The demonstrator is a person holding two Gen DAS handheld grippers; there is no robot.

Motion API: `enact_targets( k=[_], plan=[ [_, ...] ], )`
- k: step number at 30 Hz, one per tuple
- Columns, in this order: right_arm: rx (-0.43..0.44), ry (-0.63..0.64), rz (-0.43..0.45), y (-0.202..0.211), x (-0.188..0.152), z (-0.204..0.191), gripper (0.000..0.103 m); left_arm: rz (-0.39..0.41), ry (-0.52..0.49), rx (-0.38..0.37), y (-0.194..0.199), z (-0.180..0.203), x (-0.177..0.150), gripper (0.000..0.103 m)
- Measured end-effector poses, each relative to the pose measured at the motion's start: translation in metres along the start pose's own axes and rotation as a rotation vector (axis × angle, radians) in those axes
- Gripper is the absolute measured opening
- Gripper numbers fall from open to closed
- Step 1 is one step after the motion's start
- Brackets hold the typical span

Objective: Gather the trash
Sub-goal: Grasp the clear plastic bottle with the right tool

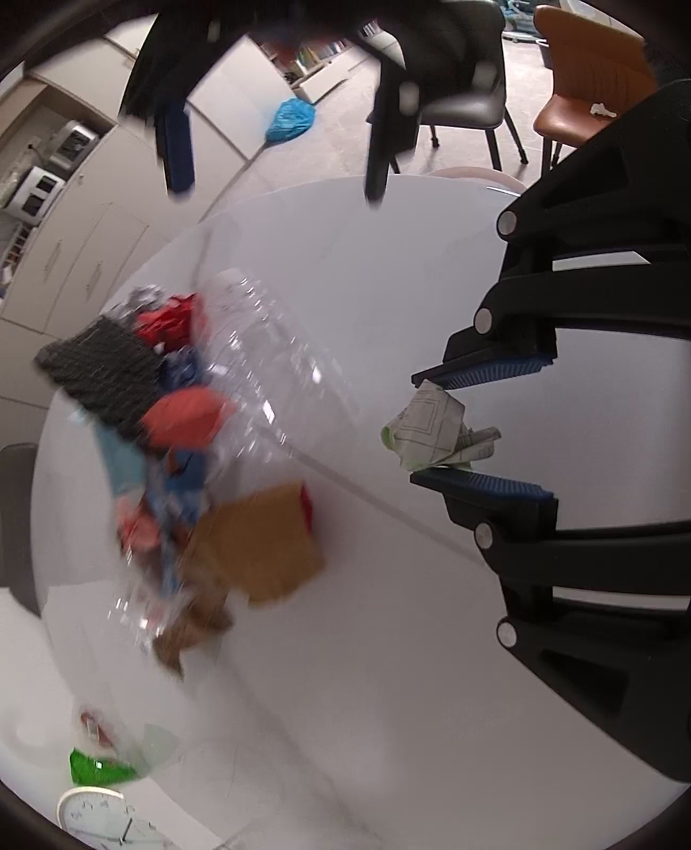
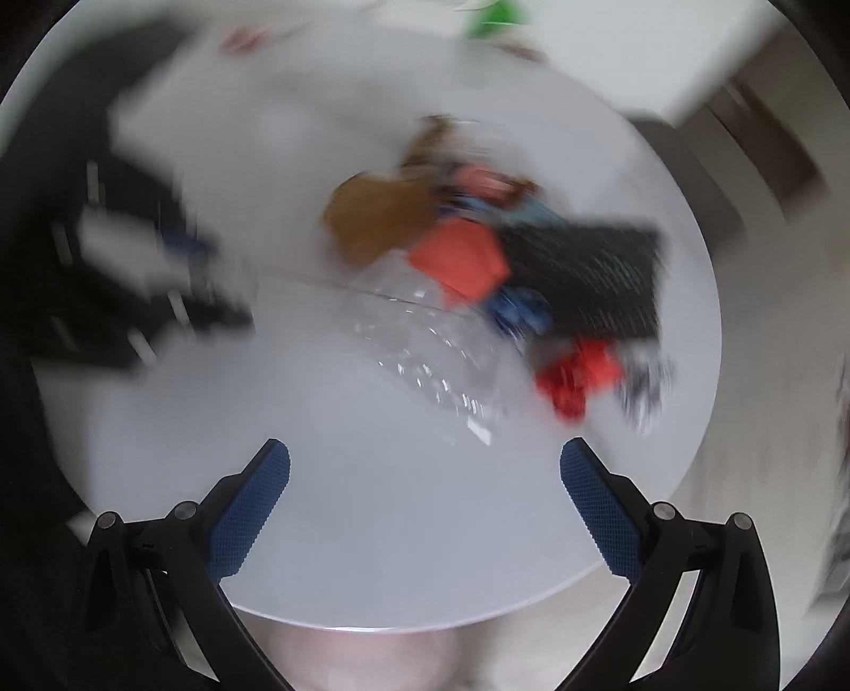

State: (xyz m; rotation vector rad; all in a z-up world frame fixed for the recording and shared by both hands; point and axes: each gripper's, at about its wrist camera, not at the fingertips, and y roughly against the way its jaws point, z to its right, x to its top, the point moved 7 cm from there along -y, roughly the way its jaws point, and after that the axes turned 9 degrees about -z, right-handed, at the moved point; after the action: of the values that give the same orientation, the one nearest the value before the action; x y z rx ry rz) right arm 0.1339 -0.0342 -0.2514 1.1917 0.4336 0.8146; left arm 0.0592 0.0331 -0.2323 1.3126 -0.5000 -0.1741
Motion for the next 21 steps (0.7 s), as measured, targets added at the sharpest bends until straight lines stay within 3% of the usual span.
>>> enact_targets(
  k=[5,9,11,15,21],
  plan=[
    [-0.042,0.306,-0.049,-0.031,0.024,-0.019,0.097,0.024,0.023,0.023,0.019,-0.03,-0.002,0.03],
    [-0.055,0.404,-0.081,-0.052,0.035,-0.016,0.096,0.028,0.056,0.04,0.027,-0.053,-0.009,0.03],
    [-0.033,0.43,-0.104,-0.061,0.038,-0.015,0.096,0.028,0.074,0.047,0.027,-0.06,-0.01,0.03],
    [0.035,0.454,-0.151,-0.073,0.041,-0.019,0.081,0.024,0.11,0.053,0.024,-0.071,-0.009,0.03],
    [0.138,0.379,-0.144,-0.065,0.04,-0.022,0.077,0.03,0.127,0.06,0.028,-0.07,-0.009,0.03]
  ],
)
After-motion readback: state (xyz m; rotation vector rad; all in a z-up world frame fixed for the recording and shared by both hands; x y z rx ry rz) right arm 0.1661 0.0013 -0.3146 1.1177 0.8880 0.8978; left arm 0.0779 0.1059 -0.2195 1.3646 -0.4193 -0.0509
